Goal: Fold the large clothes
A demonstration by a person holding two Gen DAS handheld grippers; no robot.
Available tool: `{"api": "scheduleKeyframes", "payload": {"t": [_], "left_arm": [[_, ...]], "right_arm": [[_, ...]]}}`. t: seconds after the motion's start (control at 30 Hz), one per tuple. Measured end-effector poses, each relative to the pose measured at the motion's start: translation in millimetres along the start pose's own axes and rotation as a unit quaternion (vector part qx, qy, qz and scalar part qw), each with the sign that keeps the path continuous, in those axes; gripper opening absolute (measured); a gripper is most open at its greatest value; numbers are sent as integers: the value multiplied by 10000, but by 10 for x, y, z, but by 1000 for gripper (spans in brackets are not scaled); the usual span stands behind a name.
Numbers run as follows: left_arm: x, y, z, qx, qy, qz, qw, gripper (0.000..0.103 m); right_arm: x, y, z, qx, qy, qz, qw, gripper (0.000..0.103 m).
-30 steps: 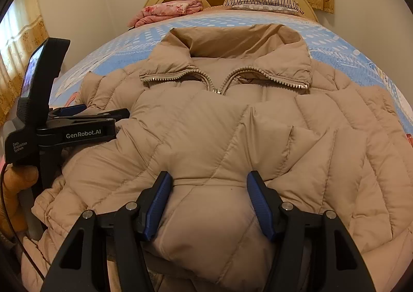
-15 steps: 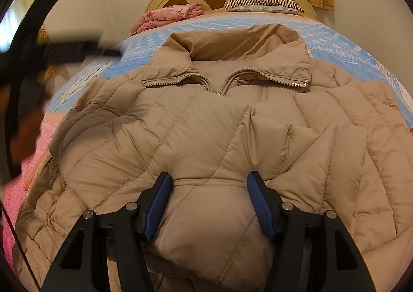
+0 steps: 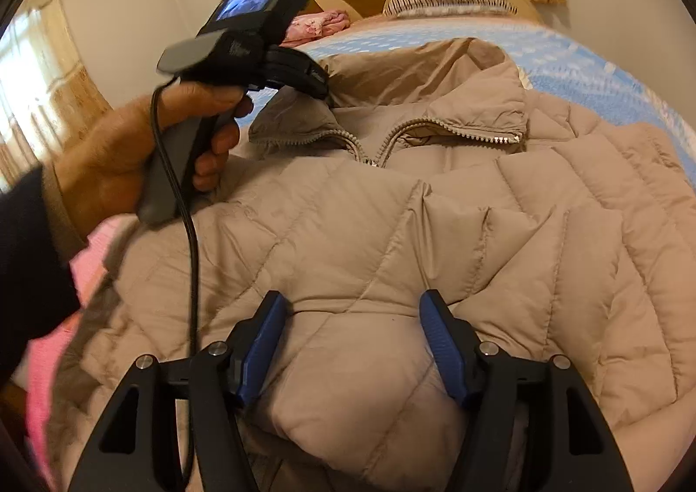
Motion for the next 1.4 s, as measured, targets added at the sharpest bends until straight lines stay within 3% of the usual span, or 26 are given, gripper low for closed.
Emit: {"api": "scheduleKeyframes", "payload": {"t": [0.07, 0.17, 0.23, 0.33, 0.4, 0.47, 0.53, 0.63, 0.67, 0.7, 0.8, 0.87, 1.0, 1.23, 1.33, 1.4], "left_arm": [[-51, 42, 42, 89, 64, 132, 9999, 7], [-88, 41, 69, 126, 136, 299, 9994, 7], [-69, -31, 26, 110, 97, 305, 9994, 7], [-96, -64, 4, 145, 178, 440, 9988, 6], [-116, -54, -5, 171, 263, 594, 9977, 6], [-122, -57, -12, 176, 274, 671, 9972, 6], [-117, -56, -14, 173, 274, 724, 9968, 6], [-112, -46, -35, 179, 279, 750, 9966, 6], [-120, -37, -35, 181, 290, 747, 9966, 6], [-132, -17, -33, 179, 315, 747, 9965, 6], [-187, 102, -15, 234, 384, 813, 9957, 6], [-224, 200, 19, 305, 428, 860, 9949, 6], [-228, 263, 155, 325, 477, 902, 9942, 5], [-241, 421, 420, 327, 469, 1193, 9912, 5], [-283, 617, 474, 492, 396, 1216, 9906, 5], [-336, 860, 424, 833, 485, 1418, 9852, 5]], "right_arm": [[61, 313, -230, 193, 38, -45, 9998, 65], [287, 645, -729, 520, 371, 588, 9962, 67], [544, 662, -1098, 529, 415, 937, 9933, 76], [898, 458, -1564, 326, 443, 1463, 9877, 79], [1036, 222, -1800, -24, 554, 1488, 9873, 79], [1119, 64, -2035, -66, 553, 1373, 9890, 79], [1165, -123, -2177, -290, 651, 1473, 9865, 79], [1208, -427, -2333, -600, 699, 1252, 9878, 78], [1215, -498, -2350, -665, 807, 1391, 9847, 56], [1214, -559, -2343, -767, 893, 1502, 9816, 2], [1118, -475, -2201, -688, 910, 1289, 9851, 0], [1065, -288, -2091, -436, 1161, 1526, 9805, 0], [1035, -75, -1886, -131, 1291, 1614, 9783, 0], [937, -42, -1511, 117, 1846, 1951, 9632, 0], [918, 3, -1459, 256, 2010, 2065, 9572, 0], [919, 0, -1458, 286, 2052, 2108, 9553, 0]]}}
Point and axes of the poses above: each gripper's, at about its wrist camera, not at the fingertips, and y roughly against the way its jaws point, x to its right, z to its underside, the point moved 8 cm from there along -y, roughly the way its jaws point, and after that the axes turned 15 degrees about -x, right-handed, at the moved point
